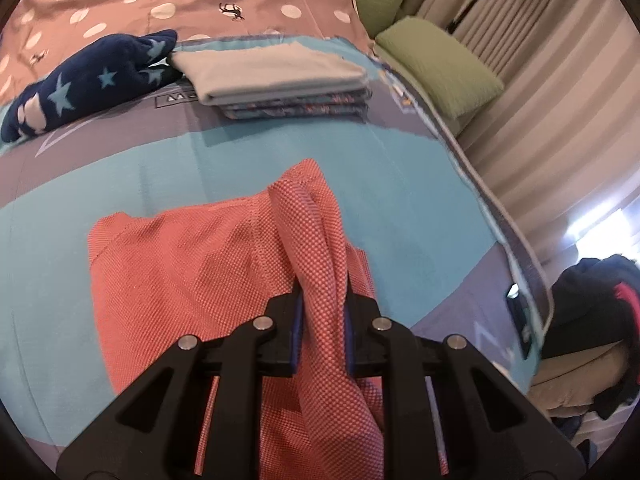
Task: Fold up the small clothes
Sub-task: 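Lift the shirt end with both grippers and fold it over the rest, then release the folded shirt and reposition both open grippers beside it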
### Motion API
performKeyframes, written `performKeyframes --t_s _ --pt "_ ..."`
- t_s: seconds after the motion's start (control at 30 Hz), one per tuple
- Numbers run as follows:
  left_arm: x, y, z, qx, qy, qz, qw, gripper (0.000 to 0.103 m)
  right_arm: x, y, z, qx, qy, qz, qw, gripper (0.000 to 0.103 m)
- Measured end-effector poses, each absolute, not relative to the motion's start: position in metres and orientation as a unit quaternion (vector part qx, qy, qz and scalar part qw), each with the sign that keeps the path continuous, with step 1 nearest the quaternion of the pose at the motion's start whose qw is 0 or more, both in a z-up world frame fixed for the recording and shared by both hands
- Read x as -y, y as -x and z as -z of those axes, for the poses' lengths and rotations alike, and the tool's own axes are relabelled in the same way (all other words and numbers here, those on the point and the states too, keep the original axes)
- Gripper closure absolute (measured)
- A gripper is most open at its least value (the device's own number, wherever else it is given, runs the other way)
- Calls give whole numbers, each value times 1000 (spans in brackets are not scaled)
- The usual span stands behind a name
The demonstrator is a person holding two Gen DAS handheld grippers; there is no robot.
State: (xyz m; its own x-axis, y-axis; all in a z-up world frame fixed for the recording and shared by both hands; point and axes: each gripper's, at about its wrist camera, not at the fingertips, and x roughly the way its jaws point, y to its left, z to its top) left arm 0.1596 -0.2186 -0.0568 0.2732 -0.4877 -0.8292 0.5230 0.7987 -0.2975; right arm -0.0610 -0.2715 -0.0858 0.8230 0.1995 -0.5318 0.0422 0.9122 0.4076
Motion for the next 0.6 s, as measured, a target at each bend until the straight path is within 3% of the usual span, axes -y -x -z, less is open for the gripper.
performKeyframes --t_s 0.27,0.47,0.6 --pt "242 -157 75 -525 -42 303 794 84 289 66 98 -310 -232 -37 921 97" --pt "252 -141 52 -490 -52 338 802 80 291 70 105 -327 -243 -46 912 97" --pt "247 -125 21 -452 -59 364 812 67 297 72 109 -336 -247 -49 908 93"
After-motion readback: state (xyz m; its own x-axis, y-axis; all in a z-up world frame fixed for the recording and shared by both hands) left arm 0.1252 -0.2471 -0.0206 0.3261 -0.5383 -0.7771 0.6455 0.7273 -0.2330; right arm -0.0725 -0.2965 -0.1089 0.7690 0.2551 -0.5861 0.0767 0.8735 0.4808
